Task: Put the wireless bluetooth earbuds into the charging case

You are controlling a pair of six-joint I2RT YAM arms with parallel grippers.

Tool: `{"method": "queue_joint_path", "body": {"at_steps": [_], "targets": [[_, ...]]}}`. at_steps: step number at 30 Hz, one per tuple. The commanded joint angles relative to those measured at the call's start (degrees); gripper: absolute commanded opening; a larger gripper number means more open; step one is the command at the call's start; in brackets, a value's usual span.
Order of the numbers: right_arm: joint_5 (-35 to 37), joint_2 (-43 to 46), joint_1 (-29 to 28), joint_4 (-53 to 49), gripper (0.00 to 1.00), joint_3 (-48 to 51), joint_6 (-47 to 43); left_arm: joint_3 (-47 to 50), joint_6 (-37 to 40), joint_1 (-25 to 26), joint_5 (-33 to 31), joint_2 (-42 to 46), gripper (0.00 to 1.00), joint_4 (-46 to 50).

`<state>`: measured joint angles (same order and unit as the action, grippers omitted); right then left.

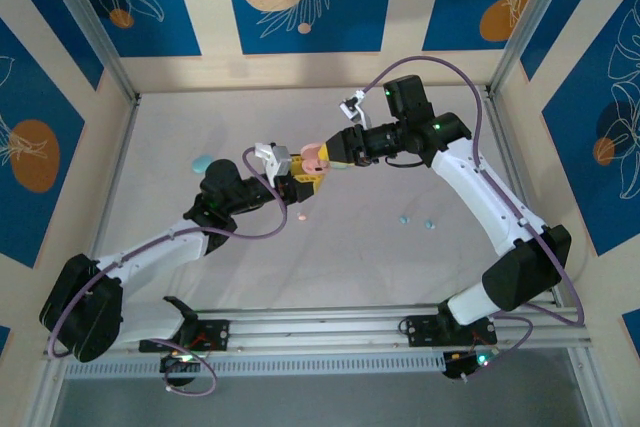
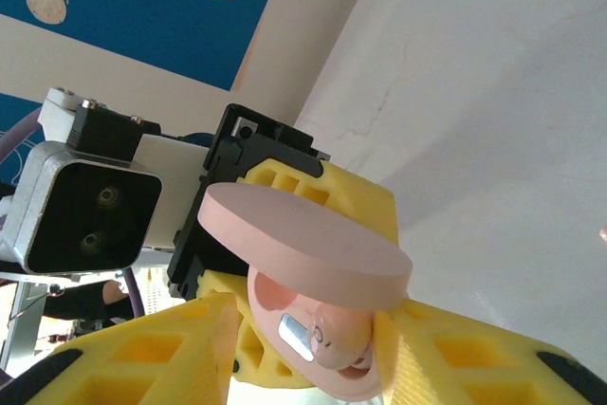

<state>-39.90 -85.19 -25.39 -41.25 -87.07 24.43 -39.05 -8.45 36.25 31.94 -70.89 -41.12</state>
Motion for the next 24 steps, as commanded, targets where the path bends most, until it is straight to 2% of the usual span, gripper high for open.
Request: {"method": "queue_joint_path", "body": {"at_steps": [1, 12, 16, 20, 24], "targets": [[1.7, 1.1, 0.3, -2.0, 0.44, -1.5, 0.0, -0.4, 1.3, 0.4, 0.4, 2.4, 0.35, -4.7], [0.4, 4.4, 1.1, 0.9, 0.47, -1.0, 1.5, -0.3, 2.2, 0.3, -1.3, 3.2, 0.35, -3.3], [0.2, 8.4, 3.4, 7.0, 0.49, 2.5, 3.8, 0.2, 3.3, 0.3, -5.6, 4.8, 0.35, -0.6], [-3.8, 11.3, 7.1, 15.5, 0.52, 7.7, 8.9, 1.3, 5.2, 0.4, -9.6, 7.4, 0.35, 1.8], [-0.1, 10.4, 9.4, 14.9, 0.53, 10.3, 10.0, 1.8, 6.6, 0.4, -11.5, 10.2, 0.35, 4.1]]}}
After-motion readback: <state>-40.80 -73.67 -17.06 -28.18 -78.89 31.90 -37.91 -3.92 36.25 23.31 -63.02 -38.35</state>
